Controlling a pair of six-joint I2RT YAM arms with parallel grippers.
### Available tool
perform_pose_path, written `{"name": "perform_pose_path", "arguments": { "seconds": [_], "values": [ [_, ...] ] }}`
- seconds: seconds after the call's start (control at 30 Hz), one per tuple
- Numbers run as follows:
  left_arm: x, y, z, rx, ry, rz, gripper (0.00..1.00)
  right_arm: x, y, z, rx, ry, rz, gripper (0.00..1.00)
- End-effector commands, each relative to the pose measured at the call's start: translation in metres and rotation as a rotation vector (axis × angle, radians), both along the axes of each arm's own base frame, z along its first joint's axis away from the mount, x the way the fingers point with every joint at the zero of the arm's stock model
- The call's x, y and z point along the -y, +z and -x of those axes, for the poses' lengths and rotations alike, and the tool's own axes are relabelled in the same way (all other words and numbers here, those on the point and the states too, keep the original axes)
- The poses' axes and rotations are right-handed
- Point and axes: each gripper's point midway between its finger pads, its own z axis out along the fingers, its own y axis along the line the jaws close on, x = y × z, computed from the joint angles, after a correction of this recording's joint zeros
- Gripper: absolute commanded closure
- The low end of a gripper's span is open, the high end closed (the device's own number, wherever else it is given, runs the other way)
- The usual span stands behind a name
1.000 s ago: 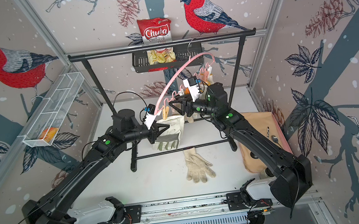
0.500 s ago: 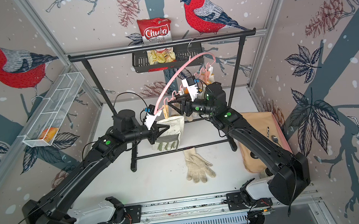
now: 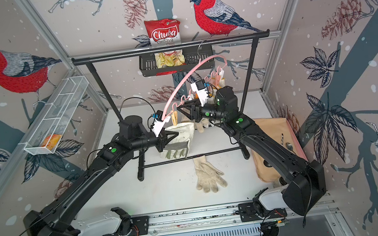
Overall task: Clip the gloves onto a hanger to dry
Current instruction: Open the clamp at the hanger.
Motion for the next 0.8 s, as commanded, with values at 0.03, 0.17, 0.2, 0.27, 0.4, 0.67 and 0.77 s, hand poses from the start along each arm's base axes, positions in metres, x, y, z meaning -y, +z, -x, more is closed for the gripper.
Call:
{"name": "perform_pose_path", "arguments": {
  "seconds": [0.03, 0.17, 0.2, 0.27, 0.4, 0.67, 0.77],
  "values": [
    [0.002, 0.002, 0.001, 0.012, -0.018, 0.005, 1.0, 0.001, 0.012, 0.002, 0.043, 0.002, -0.018, 0.62],
    [0.003, -0.007, 0.003, -0.013, -0.031, -0.002, 1.0, 0.003, 0.013, 0.002, 0.047, -0.003, -0.015, 0.66],
    [0.003, -0.01, 0.003, -0.017, -0.032, -0.004, 1.0, 0.003, 0.013, 0.002, 0.049, -0.002, -0.013, 0.69],
    [0.004, -0.015, 0.003, -0.024, -0.033, -0.01, 1.0, 0.003, 0.013, 0.002, 0.05, -0.003, -0.012, 0.71],
    [0.003, -0.015, -0.001, -0.005, -0.018, -0.004, 1.0, 0.005, 0.014, 0.003, 0.053, -0.004, -0.008, 0.73],
    [-0.004, 0.014, -0.018, 0.053, -0.02, 0.106, 1.0, 0.007, 0.015, 0.004, 0.055, 0.006, 0.008, 0.74],
    [-0.008, 0.022, -0.021, 0.053, -0.076, 0.132, 1.0, 0.009, 0.016, 0.003, 0.061, 0.009, 0.015, 0.75]
  ]
}}
